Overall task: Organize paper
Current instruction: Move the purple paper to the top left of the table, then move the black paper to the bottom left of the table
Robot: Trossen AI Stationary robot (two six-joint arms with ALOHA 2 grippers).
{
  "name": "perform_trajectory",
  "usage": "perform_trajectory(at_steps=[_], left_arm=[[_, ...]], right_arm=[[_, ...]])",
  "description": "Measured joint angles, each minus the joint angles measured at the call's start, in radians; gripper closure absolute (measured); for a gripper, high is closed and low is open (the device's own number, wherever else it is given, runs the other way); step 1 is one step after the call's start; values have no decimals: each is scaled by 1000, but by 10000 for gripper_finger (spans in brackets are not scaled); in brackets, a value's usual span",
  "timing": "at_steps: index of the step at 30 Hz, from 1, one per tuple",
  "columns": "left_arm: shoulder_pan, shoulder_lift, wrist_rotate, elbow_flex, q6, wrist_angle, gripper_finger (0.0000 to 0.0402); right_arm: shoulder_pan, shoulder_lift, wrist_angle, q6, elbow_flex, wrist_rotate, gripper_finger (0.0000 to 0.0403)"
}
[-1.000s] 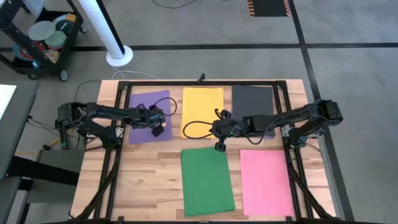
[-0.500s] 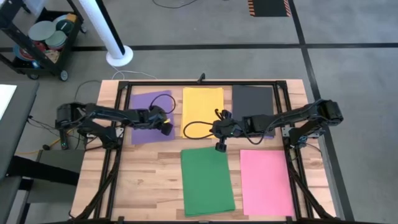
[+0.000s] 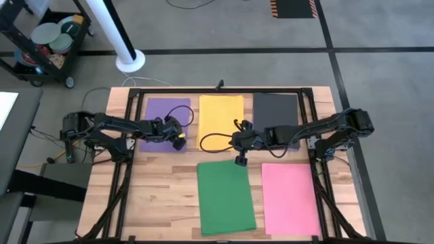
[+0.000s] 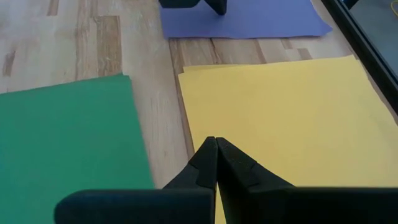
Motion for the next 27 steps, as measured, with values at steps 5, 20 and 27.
perform_trajectory(at_steps=[5, 20, 27], left_arm=[[2, 1, -5, 2, -1, 15, 402], [1, -8, 49, 70, 1, -29, 402], [-15, -139, 72, 71, -17, -11, 401]], right_arm=[[0, 0, -1, 0, 0, 0, 403], [44, -1, -125, 46, 16, 66, 403], [130, -1, -361, 273, -41, 169, 403]])
